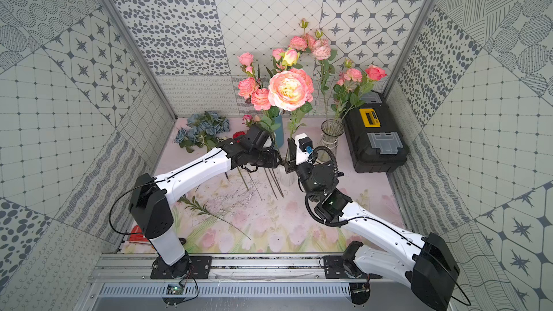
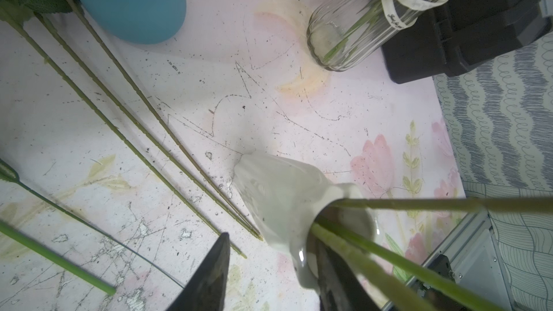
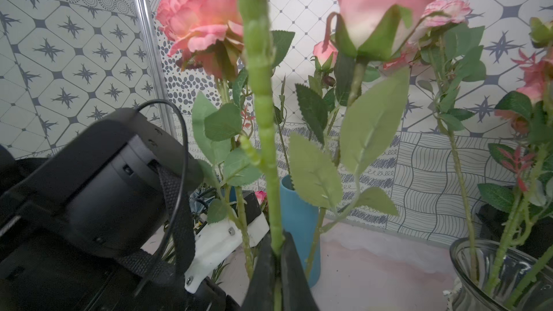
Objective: Place the pink flowers into the vase
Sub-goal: Place the flower in the vase.
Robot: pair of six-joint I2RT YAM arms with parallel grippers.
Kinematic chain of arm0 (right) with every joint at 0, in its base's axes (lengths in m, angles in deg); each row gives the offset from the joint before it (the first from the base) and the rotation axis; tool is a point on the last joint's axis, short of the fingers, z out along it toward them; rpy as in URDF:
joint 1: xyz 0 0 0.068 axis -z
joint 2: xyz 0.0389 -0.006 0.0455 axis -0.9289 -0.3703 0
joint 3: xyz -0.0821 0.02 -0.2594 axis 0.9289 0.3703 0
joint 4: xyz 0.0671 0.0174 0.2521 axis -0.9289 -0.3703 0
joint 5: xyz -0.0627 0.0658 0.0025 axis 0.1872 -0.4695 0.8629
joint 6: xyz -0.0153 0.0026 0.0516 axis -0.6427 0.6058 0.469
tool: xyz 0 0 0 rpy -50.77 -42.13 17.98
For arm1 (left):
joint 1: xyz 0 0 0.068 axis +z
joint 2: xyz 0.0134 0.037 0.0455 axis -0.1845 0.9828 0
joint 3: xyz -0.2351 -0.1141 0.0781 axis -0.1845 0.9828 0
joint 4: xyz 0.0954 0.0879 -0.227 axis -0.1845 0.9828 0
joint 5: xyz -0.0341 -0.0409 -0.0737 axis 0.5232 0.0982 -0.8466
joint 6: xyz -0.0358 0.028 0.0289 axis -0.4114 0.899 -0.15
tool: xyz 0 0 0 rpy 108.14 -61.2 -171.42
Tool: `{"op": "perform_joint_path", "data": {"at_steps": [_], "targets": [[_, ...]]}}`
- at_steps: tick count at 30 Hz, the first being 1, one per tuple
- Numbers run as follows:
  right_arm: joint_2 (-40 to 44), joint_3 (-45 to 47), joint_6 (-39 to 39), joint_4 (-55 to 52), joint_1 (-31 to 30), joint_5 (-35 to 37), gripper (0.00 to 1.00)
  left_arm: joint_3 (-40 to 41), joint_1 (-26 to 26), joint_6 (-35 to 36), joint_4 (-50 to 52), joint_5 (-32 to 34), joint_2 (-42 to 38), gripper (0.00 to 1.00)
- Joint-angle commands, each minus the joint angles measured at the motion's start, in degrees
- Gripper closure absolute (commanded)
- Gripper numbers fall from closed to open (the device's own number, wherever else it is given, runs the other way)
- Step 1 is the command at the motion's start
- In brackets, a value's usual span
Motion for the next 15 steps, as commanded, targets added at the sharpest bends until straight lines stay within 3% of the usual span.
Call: {"op": "perform_joint_path", "data": {"at_steps": [1, 15], "targets": [[-1.26, 2.37, 1.87, 8.16, -0.23, 0.19, 1.00, -0.44, 0.03, 1.31, 1.88, 0.50, 0.28, 0.53], [-6.69, 7.21, 6.69, 19.98, -0.20, 4.80, 1.00, -0.78, -0.02, 0.87, 1.17, -0.78, 0.80, 0.53]]}}
